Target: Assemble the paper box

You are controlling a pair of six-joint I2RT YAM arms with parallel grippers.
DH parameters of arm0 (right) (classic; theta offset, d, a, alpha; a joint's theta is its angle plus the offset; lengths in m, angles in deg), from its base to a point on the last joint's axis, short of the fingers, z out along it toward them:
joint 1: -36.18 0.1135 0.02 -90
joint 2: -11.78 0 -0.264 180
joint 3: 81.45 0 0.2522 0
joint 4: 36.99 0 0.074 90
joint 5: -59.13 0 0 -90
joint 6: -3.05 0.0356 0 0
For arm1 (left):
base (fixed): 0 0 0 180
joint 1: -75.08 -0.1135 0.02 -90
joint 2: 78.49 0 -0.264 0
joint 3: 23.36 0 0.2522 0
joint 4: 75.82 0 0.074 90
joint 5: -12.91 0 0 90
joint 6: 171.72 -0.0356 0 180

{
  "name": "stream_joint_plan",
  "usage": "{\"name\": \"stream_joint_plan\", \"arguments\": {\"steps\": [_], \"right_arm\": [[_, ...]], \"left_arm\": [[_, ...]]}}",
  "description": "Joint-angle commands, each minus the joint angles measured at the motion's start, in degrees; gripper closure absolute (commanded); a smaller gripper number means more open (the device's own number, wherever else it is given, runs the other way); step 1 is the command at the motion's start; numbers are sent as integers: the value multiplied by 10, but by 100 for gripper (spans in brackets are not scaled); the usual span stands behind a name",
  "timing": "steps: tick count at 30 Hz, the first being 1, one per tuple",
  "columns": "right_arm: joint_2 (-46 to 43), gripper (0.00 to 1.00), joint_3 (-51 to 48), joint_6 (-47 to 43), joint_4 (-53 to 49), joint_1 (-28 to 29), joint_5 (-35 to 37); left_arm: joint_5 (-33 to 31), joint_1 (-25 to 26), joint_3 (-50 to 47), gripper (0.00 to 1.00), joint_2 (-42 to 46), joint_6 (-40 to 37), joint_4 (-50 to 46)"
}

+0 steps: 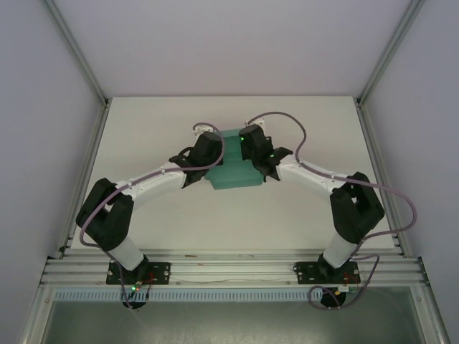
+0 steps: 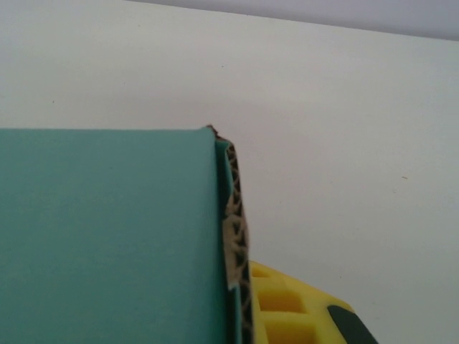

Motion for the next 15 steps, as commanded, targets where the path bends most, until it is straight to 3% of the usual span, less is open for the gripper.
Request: {"name": "stream_joint_plan", "arguments": {"steps": [1,9,15], "right_arm": [[14,100,11,14,-60,-31,110],[92,100,92,82,-176,-29,300],[100,100,91,113,-171,-30,354]], "left_arm": [[-44,-13,12,100,16,14,-18],[-56,-11,24,100,8,32,-37],[-55,-13,27,100,3,31,-38]]}}
